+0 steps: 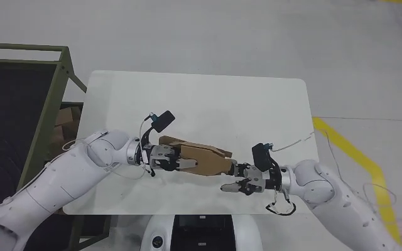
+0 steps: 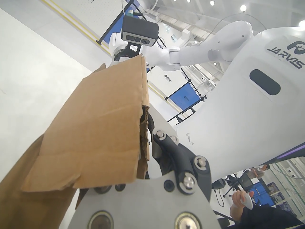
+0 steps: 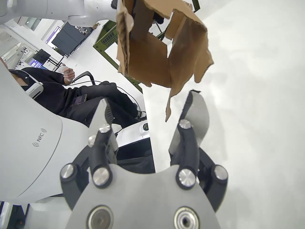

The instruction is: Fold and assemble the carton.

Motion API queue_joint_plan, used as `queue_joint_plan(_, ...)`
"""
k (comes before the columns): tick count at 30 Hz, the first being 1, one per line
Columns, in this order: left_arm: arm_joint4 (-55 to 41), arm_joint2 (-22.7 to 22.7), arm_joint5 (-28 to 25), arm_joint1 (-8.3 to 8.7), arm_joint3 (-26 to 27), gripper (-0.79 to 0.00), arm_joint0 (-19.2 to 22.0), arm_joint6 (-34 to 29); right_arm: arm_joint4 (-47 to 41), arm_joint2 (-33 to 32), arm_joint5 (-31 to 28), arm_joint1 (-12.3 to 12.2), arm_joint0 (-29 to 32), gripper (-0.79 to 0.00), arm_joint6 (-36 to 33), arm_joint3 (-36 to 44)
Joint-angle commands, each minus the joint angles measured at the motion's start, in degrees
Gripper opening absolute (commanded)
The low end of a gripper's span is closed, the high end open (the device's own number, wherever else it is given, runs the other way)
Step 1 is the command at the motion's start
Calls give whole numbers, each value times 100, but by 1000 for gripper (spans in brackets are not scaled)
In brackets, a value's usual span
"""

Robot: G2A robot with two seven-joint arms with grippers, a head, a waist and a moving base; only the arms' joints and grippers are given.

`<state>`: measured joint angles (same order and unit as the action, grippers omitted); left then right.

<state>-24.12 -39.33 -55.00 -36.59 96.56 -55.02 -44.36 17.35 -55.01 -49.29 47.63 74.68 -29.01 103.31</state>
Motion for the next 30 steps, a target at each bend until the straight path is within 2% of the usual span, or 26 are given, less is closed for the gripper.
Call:
queue_joint_plan(1, 41, -36, 27, -10, 14, -785, -31, 6, -45, 24, 2, 10, -35, -785, -51, -17)
queue_joint_plan(30, 8, -560, -234, -81, 95, -785, -454, -168, -521, -85, 593, 87, 43, -785, -79, -232)
